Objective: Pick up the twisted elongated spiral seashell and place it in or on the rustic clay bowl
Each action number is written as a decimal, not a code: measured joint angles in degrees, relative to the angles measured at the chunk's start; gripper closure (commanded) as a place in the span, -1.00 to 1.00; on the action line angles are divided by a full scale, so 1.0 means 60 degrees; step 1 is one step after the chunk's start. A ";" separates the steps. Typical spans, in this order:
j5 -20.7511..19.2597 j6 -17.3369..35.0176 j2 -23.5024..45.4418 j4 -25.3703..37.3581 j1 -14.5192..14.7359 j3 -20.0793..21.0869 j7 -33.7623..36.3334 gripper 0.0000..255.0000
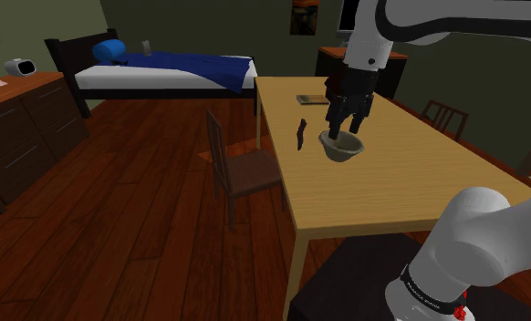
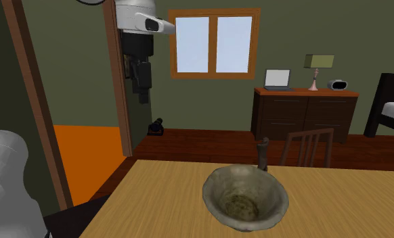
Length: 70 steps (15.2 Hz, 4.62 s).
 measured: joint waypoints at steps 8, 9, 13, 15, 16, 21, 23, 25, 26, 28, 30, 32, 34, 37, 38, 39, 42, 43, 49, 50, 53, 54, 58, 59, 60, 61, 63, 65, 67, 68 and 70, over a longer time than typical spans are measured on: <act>-0.0012 0.1314 0.1453 0.0366 -0.0260 -0.0827 -0.0688 -1.00; 0.0026 0.1528 0.1717 0.0453 -0.0282 -0.0941 -0.0782 -1.00; 0.0226 0.2190 0.2929 0.1124 -0.0386 -0.1534 -0.1329 -1.00; 0.0396 0.2490 0.3553 0.1474 -0.0431 -0.1824 -0.1629 -1.00; 0.0512 0.2651 0.3908 0.1685 -0.0443 -0.1961 -0.1778 -1.00; 0.1220 0.3185 0.5453 0.2695 -0.0550 -0.2556 -0.2500 -1.00; 0.1582 0.3309 0.6115 0.3179 -0.0638 -0.2784 -0.2839 -1.00; 0.1990 0.3332 0.6819 0.3793 -0.0761 -0.2991 -0.3181 -1.00; 0.2226 0.3384 0.7213 0.4081 -0.0834 -0.3075 -0.3365 -1.00; 0.2672 0.3296 0.7944 0.4787 -0.1026 -0.3218 -0.3670 -1.00; 0.2871 0.3364 0.8240 0.4977 -0.1095 -0.3241 -0.3789 -1.00; 0.2968 0.3551 0.8378 0.4920 -0.1081 -0.3213 -0.3834 -1.00; 0.3034 0.3777 0.8453 0.4769 -0.1049 -0.3178 -0.3874 -1.00; 0.3122 0.4088 0.8546 0.4544 -0.1007 -0.3132 -0.3939 -1.00; 0.3130 0.4124 0.8553 0.4517 -0.1000 -0.3126 -0.3942 -1.00; 0.3138 0.4137 0.8569 0.4520 -0.0999 -0.3122 -0.3945 -1.00; 0.3147 0.4157 0.8581 0.4513 -0.0999 -0.3121 -0.3953 -1.00; 0.3147 0.4159 0.8582 0.4512 -0.0999 -0.3120 -0.3954 -1.00; 0.3147 0.4158 0.8582 0.4512 -0.0999 -0.3120 -0.3954 1.00; 0.3147 0.4158 0.8582 0.4512 -0.0999 -0.3120 -0.3954 1.00; 0.3147 0.4158 0.8582 0.4512 -0.0999 -0.3120 -0.3954 1.00; 0.3147 0.4158 0.8582 0.4512 -0.0999 -0.3120 -0.3954 -1.00; 0.1957 0.5288 0.8828 0.4284 -0.0367 -0.3417 -0.0511 -1.00; 0.1343 0.5575 0.9008 0.4285 -0.0072 -0.3616 0.1317 -1.00; 0.0744 0.5726 0.9316 0.4411 0.0233 -0.3845 0.3215 -1.00; 0.0165 0.5650 0.9600 0.4591 0.0537 -0.4139 0.5099 -1.00; -0.0639 0.5277 1.0116 0.5013 0.1055 -0.4673 0.8244 -1.00; -0.0768 0.5313 1.0428 0.5231 0.1149 -0.4840 0.9170 -1.00; -0.0783 0.5434 1.0604 0.5162 0.1205 -0.4861 0.9492 -1.00; -0.0746 0.5510 1.0706 0.5125 0.1156 -0.4862 0.9482 -1.00; -0.0711 0.5751 1.0803 0.4896 0.1129 -0.4854 0.9494 -1.00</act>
